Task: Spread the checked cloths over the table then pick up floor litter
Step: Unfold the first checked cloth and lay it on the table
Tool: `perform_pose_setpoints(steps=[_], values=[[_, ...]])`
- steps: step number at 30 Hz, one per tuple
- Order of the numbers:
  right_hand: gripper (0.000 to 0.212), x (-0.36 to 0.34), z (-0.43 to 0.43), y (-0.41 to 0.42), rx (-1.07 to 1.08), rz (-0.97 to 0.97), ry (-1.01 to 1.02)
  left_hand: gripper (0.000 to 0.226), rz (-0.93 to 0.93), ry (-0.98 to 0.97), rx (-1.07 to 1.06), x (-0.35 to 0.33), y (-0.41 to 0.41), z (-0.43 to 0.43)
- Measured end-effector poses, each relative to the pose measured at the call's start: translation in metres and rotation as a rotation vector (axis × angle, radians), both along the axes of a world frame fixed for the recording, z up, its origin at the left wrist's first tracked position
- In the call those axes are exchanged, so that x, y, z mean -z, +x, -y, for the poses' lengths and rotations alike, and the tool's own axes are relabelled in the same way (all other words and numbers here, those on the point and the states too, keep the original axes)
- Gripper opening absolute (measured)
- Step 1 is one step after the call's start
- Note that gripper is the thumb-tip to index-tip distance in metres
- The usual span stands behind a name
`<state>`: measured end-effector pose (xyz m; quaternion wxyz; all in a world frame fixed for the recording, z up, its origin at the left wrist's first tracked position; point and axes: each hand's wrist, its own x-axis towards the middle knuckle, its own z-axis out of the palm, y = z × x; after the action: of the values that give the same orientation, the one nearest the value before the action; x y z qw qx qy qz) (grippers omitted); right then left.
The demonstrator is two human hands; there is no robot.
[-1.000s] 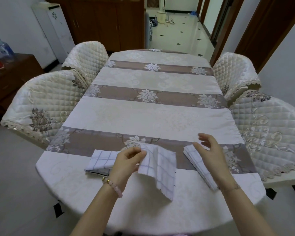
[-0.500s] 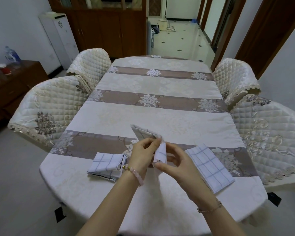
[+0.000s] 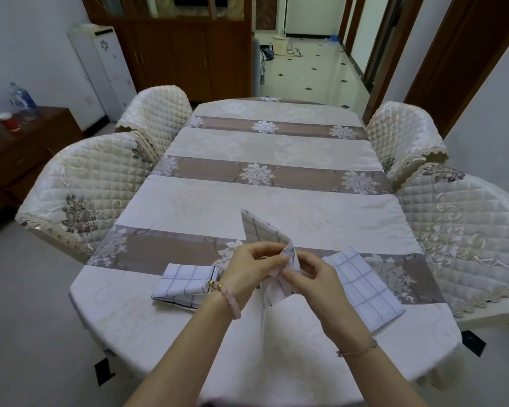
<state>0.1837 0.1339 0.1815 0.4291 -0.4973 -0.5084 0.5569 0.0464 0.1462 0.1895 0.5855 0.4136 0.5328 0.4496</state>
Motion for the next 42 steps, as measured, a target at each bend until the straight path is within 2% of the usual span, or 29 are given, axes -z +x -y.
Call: perform_pose_setpoints(steps=[2,5,10,12,13,16,18,20,23,25,26,27,28,30,33,36,38,42], values=[[0.019,0.003,-0.004,0.006,0.065,-0.017,-0.016,0.011,-0.057,0.047,-0.026,0.000,-0.006,-0.003],[0.012,0.006,-0.013,0.030,0.135,-0.022,-0.025,0.019,-0.107,0.113,-0.098,-0.006,-0.029,-0.011],[0.010,0.002,-0.039,0.082,0.173,-0.233,-0.119,0.018,-0.033,0.055,-0.228,-0.016,-0.084,-0.024],[0.032,0.001,-0.052,0.097,0.151,-0.264,-0.171,0.014,-0.013,0.033,-0.269,-0.016,-0.103,-0.028],[0.038,0.003,-0.058,0.103,0.154,-0.251,-0.202,0.011,-0.036,0.030,-0.282,-0.014,-0.112,-0.031],[0.022,0.009,-0.070,0.113,0.159,-0.130,-0.251,0.003,-0.148,0.010,-0.294,-0.005,-0.129,-0.043],[0.021,0.017,-0.075,0.116,0.119,-0.017,-0.285,0.005,-0.207,-0.036,-0.280,0.006,-0.130,-0.054],[0.012,0.026,-0.076,0.114,0.088,0.058,-0.316,0.006,-0.269,-0.103,-0.243,0.022,-0.129,-0.065],[0.019,0.046,-0.077,0.112,0.108,0.175,-0.331,0.024,-0.448,-0.183,-0.199,0.049,-0.129,-0.074],[0.025,0.060,-0.077,0.111,0.171,0.190,-0.343,0.029,-0.718,-0.137,-0.190,0.061,-0.119,-0.069],[0.031,0.063,-0.075,0.110,0.192,0.159,-0.343,0.031,-0.887,-0.048,-0.181,0.063,-0.108,-0.063],[0.037,0.066,-0.074,0.108,0.204,0.152,-0.359,0.031,-1.011,0.079,-0.147,0.066,-0.095,-0.055],[0.043,0.071,-0.074,0.108,0.226,0.144,-0.374,0.032,-1.052,0.210,-0.067,0.070,-0.079,-0.044],[0.045,0.087,-0.077,0.109,0.262,0.128,-0.401,0.036,-1.005,0.336,0.213,0.079,-0.039,-0.015],[0.031,0.100,-0.075,0.109,0.270,0.079,-0.469,0.054,-1.089,0.475,0.555,0.112,0.008,0.017],[0.035,0.093,-0.055,0.109,0.236,0.025,-0.530,0.052,-1.241,0.401,0.663,0.148,0.016,0.034],[0.045,0.096,-0.037,0.116,0.182,0.074,-0.558,0.051,-1.287,0.388,0.688,0.160,0.013,0.041],[0.021,0.102,0.007,0.129,0.071,0.213,-0.562,0.054,-1.267,0.345,0.782,0.165,0.010,0.047]])
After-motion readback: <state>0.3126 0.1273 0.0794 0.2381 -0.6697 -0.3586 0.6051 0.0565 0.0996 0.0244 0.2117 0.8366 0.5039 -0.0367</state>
